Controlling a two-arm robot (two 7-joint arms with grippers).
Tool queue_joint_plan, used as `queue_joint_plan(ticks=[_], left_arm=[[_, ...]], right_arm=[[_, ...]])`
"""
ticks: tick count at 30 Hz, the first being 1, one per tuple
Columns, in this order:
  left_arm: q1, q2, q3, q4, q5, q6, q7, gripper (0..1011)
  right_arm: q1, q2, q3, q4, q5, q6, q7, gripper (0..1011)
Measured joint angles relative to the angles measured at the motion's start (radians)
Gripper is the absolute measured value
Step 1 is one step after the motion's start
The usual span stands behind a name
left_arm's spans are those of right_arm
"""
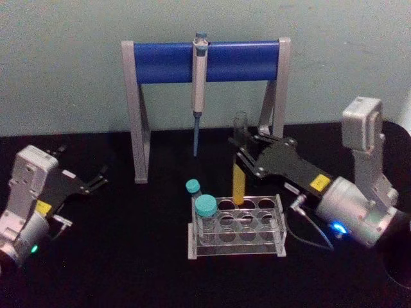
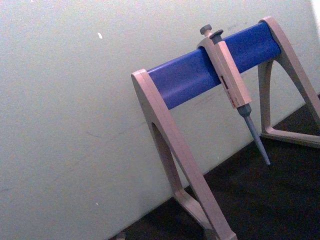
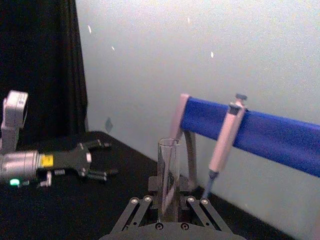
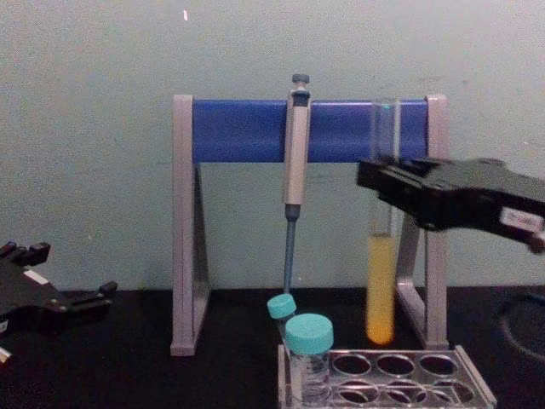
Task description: Pick up the test tube from the test tube rack, shake it, then place it back into the test tube rack.
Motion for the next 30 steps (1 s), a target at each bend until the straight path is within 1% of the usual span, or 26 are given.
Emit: queue_joint_plan(ticks=[3, 4, 6, 9, 11, 18, 24, 30], left_arm=[[0.0, 0.0, 0.0, 0.0, 0.0, 0.0, 0.0, 1001], [0.0, 0.0, 0.0, 0.0, 0.0, 0.0, 0.0, 1001], [0.0, 0.0, 0.0, 0.0, 0.0, 0.0, 0.0, 1001], [0.0, 0.0, 0.0, 0.0, 0.0, 0.0, 0.0, 1001], [0.0, 0.0, 0.0, 0.0, 0.0, 0.0, 0.0, 1001], [0.0, 0.0, 0.0, 0.0, 0.0, 0.0, 0.0, 1001], [0.0, 0.0, 0.0, 0.0, 0.0, 0.0, 0.0, 1001], [0.0, 0.0, 0.0, 0.0, 0.0, 0.0, 0.0, 1001]], right_arm=[[0.03, -0.024, -0.012, 0.031, 0.006, -0.012, -0.001, 222], [0.049, -0.042, -0.017, 0.053, 0.008, -0.021, -0.006, 222], [0.073, -0.062, -0.019, 0.083, 0.009, -0.032, -0.02, 222], [0.098, -0.084, -0.018, 0.119, 0.006, -0.046, -0.042, 222], [0.108, -0.09, -0.016, 0.13, 0.002, -0.05, -0.051, 222], [0.122, -0.092, -0.009, 0.154, -0.017, -0.042, -0.07, 222], [0.123, -0.083, -0.003, 0.155, -0.029, -0.027, -0.074, 222], [0.113, -0.067, 0.015, 0.144, -0.037, -0.02, -0.082, 222]])
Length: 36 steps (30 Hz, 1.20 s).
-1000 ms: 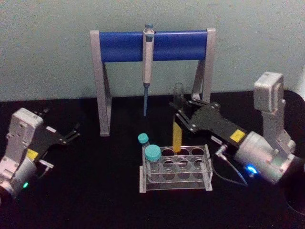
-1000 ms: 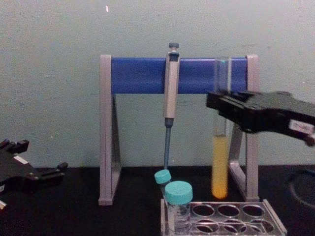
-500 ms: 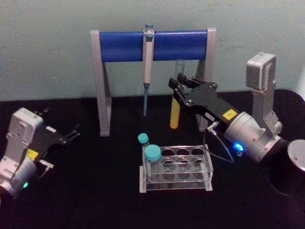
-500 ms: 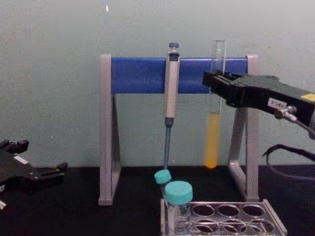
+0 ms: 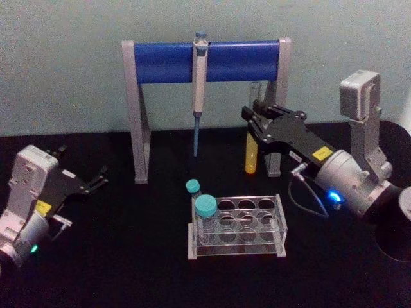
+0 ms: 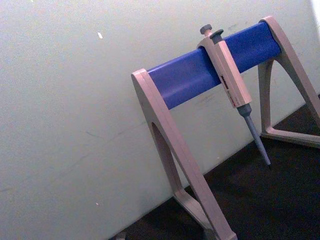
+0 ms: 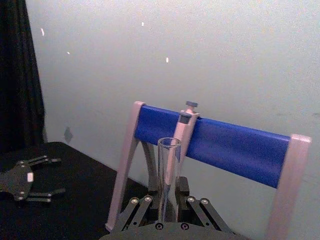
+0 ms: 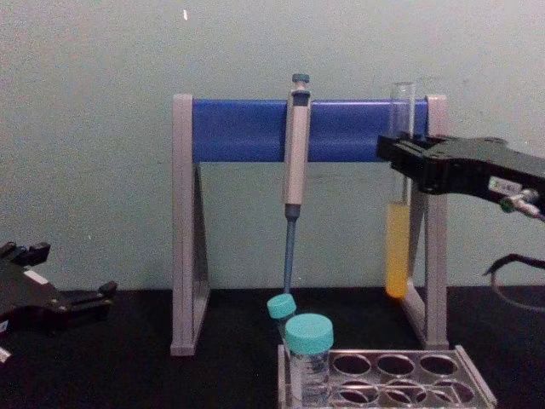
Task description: Pick up the test tube from the test tube rack, shake it, then place it back into the test tube rack.
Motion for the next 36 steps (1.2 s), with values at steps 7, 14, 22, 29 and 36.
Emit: queue_joint_plan(ticks=[7, 14, 22, 29, 36], left_arm=[[0.0, 0.0, 0.0, 0.0, 0.0, 0.0, 0.0, 1001], [0.0, 0.0, 0.0, 0.0, 0.0, 0.0, 0.0, 1001], [0.0, 0.0, 0.0, 0.0, 0.0, 0.0, 0.0, 1001], [0.0, 0.0, 0.0, 0.0, 0.0, 0.0, 0.0, 1001], [0.0, 0.0, 0.0, 0.0, 0.0, 0.0, 0.0, 1001]], right_arm=[[-0.057, 0.037, 0.035, -0.065, 0.002, 0.012, -0.008, 222], [-0.152, 0.077, 0.055, -0.168, 0.033, 0.027, 0.008, 222], [-0.162, 0.073, 0.018, -0.204, 0.056, 0.026, 0.039, 222], [-0.066, 0.019, -0.033, -0.122, 0.047, 0.013, 0.042, 222], [-0.001, -0.013, -0.033, -0.038, 0.024, 0.007, 0.01, 222]])
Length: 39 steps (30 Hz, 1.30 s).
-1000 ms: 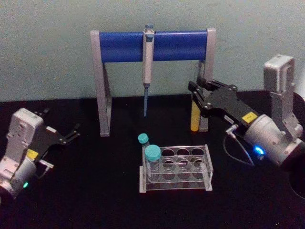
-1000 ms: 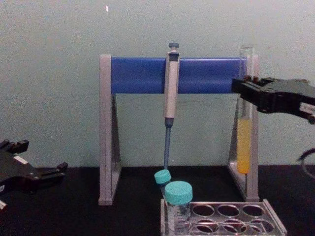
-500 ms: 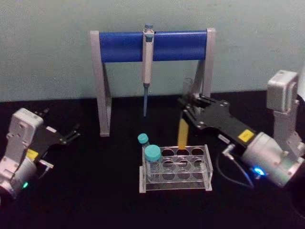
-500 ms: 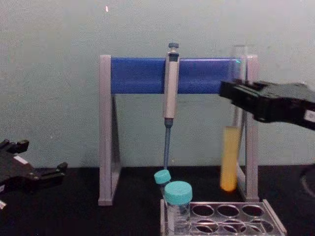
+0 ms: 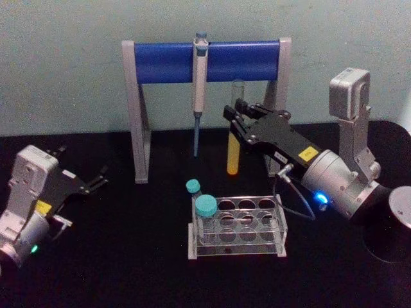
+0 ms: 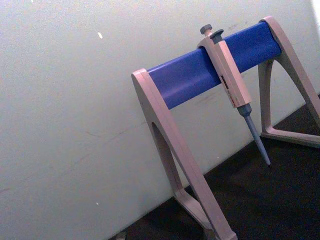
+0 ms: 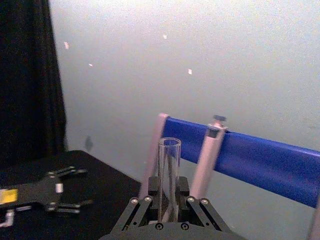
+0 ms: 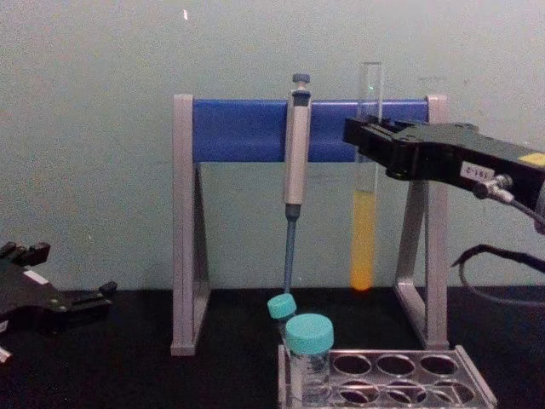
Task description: Pick up the test tube from the test tube rack, shake it, then place it back into the test tube rack.
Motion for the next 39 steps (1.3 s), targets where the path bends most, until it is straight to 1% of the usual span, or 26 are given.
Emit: queue_joint_plan(ticks=[8, 23, 30, 39], left_arm=[[0.0, 0.0, 0.0, 0.0, 0.0, 0.0, 0.0, 1001], [0.0, 0.0, 0.0, 0.0, 0.0, 0.0, 0.0, 1001], [0.0, 0.0, 0.0, 0.0, 0.0, 0.0, 0.0, 1001], [0.0, 0.0, 0.0, 0.0, 0.0, 0.0, 0.0, 1001]], right_arm=[[0.005, 0.0, 0.019, 0.02, -0.01, 0.0, -0.015, 222], [-0.002, 0.001, 0.025, 0.015, -0.02, -0.004, -0.006, 222], [-0.025, 0.015, 0.029, -0.021, -0.014, -0.006, 0.007, 222], [-0.084, 0.056, 0.032, -0.097, 0.026, -0.029, 0.057, 222]])
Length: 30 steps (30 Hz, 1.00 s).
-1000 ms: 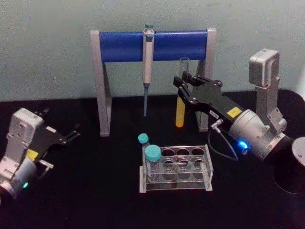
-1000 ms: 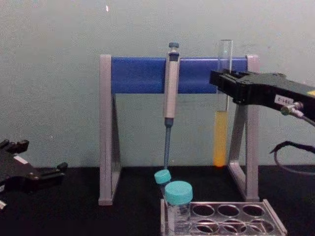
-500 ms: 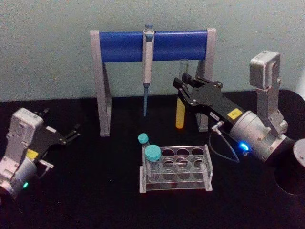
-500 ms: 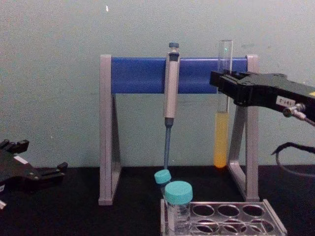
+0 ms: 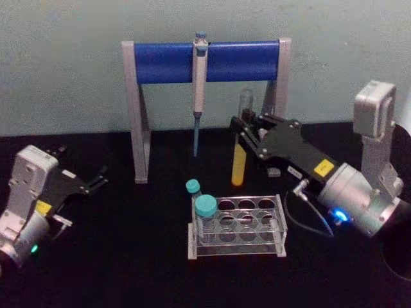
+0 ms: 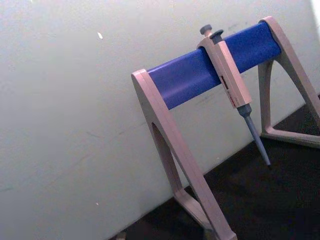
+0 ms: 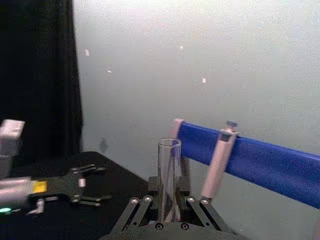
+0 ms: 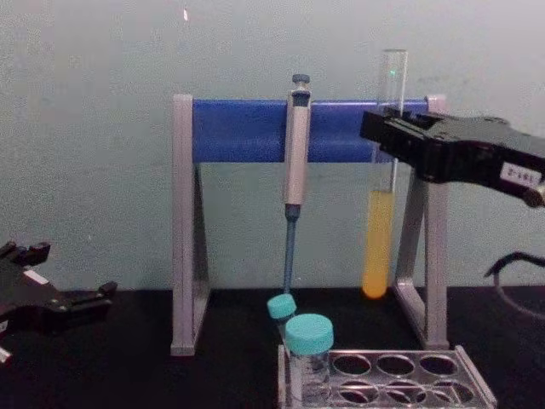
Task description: Pick up the test tube from the test tube rack, shake it, then place it back into the test tube rack.
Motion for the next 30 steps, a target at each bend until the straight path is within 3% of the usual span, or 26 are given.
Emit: queue_joint_plan(ticks=[7, 16, 30], left_arm=[[0.0, 0.0, 0.0, 0.0, 0.0, 0.0, 0.0, 1001], [0.0, 0.0, 0.0, 0.0, 0.0, 0.0, 0.0, 1001], [0.0, 0.0, 0.0, 0.0, 0.0, 0.0, 0.0, 1001]], right_arm=[[-0.048, 0.032, -0.012, -0.017, 0.043, -0.053, 0.058, 222], [-0.083, 0.055, -0.034, 0.009, 0.062, -0.102, 0.094, 222], [-0.087, 0.045, -0.047, 0.061, 0.069, -0.135, 0.1, 222]])
